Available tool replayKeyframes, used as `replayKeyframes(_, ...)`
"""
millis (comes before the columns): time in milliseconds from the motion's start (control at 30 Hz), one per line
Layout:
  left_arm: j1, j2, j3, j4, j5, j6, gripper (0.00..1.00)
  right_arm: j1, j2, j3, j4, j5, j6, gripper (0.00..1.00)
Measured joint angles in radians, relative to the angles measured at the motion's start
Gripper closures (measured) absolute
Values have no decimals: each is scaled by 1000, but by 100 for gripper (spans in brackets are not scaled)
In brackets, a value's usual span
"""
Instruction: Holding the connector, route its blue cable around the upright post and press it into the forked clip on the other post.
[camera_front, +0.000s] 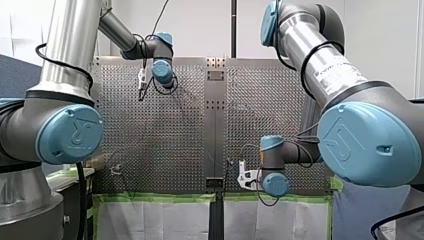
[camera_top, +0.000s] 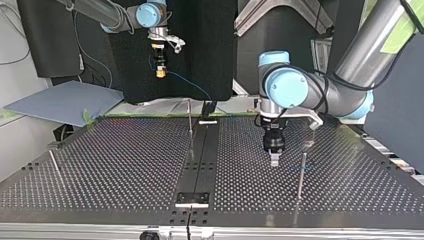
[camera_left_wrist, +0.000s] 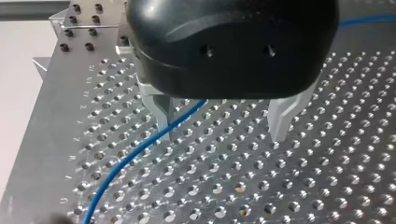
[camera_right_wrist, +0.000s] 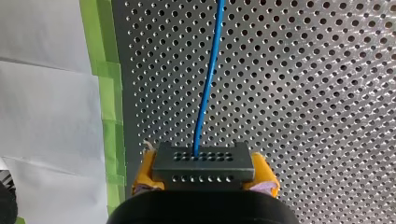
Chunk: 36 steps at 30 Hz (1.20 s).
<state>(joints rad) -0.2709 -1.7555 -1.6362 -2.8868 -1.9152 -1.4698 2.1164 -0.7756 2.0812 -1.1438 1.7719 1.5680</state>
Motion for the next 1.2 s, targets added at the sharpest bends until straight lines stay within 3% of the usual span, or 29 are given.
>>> replayKeyframes(267,4,-40,46,-15,-7,14,0,1,0,0,-4,0,1,100)
replayKeyframes(733,25,-46,79,-28,-50,10,0,2,0,0,-7,0,2,100)
replayKeyframes(1200,-3,-44,138,-77,-95,-31,0,3,0,0,-5,0,1,100)
